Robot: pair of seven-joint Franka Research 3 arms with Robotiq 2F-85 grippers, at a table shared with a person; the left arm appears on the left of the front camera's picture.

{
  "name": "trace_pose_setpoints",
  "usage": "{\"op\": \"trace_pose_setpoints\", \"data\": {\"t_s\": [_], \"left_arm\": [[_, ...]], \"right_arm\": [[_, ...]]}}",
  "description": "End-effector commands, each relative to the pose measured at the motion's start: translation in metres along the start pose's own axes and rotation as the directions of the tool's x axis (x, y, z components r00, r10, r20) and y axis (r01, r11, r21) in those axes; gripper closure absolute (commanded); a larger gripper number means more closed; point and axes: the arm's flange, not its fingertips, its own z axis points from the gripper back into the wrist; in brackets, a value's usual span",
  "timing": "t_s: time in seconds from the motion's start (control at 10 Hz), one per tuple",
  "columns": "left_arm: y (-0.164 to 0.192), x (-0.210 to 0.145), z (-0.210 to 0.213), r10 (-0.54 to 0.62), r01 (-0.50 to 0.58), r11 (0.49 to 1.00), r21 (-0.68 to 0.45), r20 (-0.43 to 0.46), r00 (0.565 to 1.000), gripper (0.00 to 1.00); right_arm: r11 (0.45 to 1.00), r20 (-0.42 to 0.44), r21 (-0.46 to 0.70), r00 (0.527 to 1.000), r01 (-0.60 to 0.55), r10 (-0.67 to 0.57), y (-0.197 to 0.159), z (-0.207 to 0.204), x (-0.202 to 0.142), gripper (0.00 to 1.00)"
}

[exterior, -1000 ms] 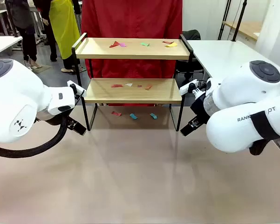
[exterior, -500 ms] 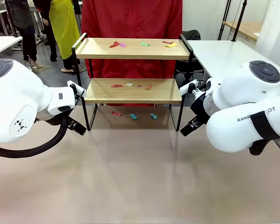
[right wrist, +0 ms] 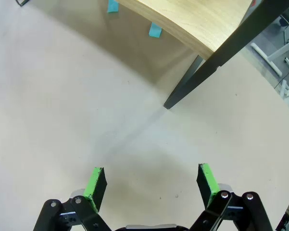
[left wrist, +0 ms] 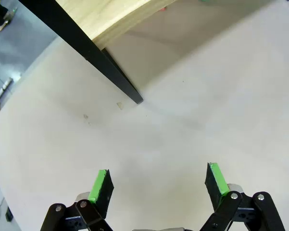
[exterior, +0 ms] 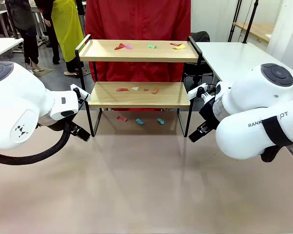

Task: Clean the shelf.
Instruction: Pick up the Duster handed by the human.

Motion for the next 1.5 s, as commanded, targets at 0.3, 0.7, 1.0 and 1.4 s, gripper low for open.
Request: {"op": "trace_pose_setpoints", "data": {"t_s": [0.3,0.7,1.0,1.4], "left_arm": [[0.016,0.032,0.062,0.005,0.001,0.994,-0.109,0.054,0.999,0.0],[0.081,0.035,0.15,-0.087,0.125,0.967,-0.221,0.175,0.981,0.0],[0.151,0.005,0.166,-0.172,0.312,0.864,-0.395,0.351,0.92,0.0],[0.206,-0.039,0.135,-0.132,0.311,0.888,-0.339,0.46,0.878,0.0]], "right_arm": [[0.998,0.117,0.048,0.992,0.041,-0.046,-0.038,0.063,0.032,0.0],[0.988,0.268,0.153,0.963,-0.026,-0.016,-0.116,0.129,0.009,0.0],[0.964,0.399,0.23,0.917,-0.13,0.028,-0.201,0.137,-0.029,0.0],[0.974,0.528,0.197,0.849,-0.116,-0.006,-0.263,0.108,-0.07,0.0]]}}
